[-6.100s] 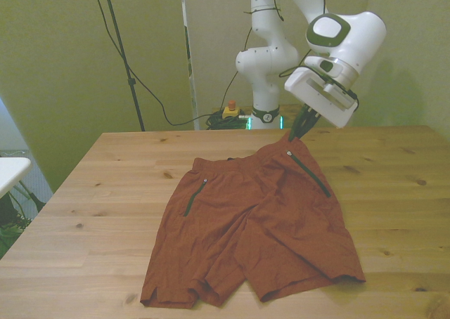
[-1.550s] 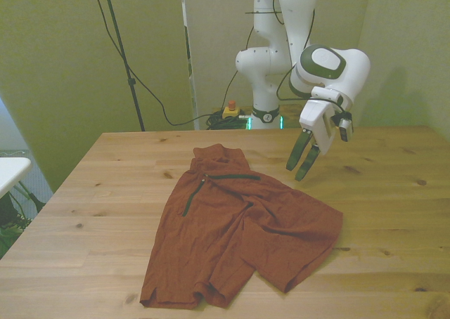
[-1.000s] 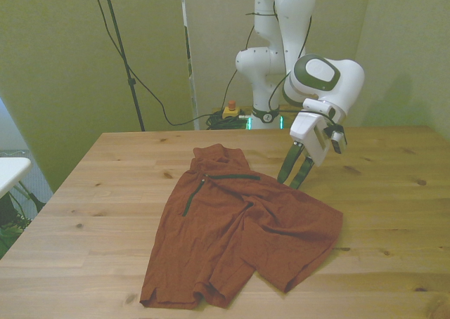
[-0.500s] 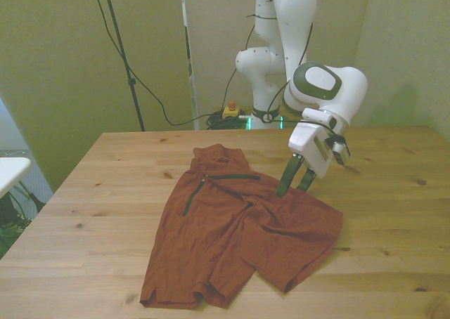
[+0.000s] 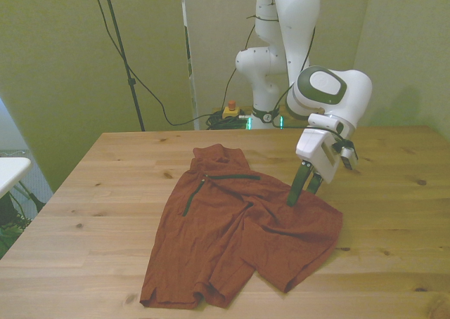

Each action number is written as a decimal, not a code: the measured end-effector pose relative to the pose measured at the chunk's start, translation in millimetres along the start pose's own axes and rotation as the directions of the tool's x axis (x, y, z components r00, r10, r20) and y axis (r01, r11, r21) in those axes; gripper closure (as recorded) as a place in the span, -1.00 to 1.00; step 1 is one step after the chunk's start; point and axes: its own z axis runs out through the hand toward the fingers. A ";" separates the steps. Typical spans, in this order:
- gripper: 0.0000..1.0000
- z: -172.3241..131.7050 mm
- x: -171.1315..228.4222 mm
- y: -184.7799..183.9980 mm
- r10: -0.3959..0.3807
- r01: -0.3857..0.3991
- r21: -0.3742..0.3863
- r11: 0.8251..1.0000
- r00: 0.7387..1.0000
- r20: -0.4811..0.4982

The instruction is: Fold the shorts

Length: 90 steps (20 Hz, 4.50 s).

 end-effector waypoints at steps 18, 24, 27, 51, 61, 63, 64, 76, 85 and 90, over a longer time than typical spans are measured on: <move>1.00 -8.5 8.8 -8.1 -0.002 0.002 0.013 1.000 1.000 -0.024; 1.00 -26.9 36.4 13.4 0.050 -0.050 0.002 0.999 0.996 -0.072; 1.00 -33.1 57.4 46.8 0.107 -0.110 -0.022 0.994 0.990 -0.086; -1.00 107.8 69.0 291.3 0.442 -0.435 -0.121 0.892 0.896 0.039; -1.00 132.0 72.8 352.4 0.505 -0.494 -0.150 0.856 0.862 0.047; -1.00 134.4 72.9 364.2 0.515 -0.503 -0.154 0.850 0.856 0.044; -1.00 134.5 74.1 372.0 0.520 -0.509 -0.156 0.846 0.853 0.040; -1.00 97.3 119.7 418.2 0.604 -0.601 -0.062 0.797 0.796 0.037; -1.00 -35.9 77.9 293.2 0.617 -0.752 0.081 0.654 0.592 0.518; -1.00 -105.5 3.2 282.6 0.532 -0.819 0.068 0.570 0.431 0.729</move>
